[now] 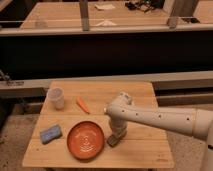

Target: Push the eraser across the table

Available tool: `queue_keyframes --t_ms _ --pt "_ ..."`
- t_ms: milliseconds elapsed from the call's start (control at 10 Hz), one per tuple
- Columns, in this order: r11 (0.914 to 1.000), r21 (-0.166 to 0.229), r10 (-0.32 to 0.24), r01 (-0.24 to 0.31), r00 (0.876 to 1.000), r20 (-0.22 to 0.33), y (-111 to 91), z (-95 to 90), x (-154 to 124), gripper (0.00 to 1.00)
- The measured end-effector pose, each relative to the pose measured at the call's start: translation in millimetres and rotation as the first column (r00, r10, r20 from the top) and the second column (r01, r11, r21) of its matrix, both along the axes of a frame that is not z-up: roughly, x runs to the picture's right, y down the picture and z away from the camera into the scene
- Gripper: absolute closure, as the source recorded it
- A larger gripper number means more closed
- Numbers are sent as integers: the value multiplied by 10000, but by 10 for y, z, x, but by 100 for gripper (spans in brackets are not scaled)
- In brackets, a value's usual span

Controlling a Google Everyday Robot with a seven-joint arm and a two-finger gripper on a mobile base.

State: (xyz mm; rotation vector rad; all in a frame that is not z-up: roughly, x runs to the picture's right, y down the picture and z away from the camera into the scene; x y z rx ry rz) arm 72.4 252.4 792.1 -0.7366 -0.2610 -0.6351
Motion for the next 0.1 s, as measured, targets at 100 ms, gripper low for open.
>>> queue_keyframes --t_ms 100 --pt "10000 0 -1 1 10000 0 0 0 0 98"
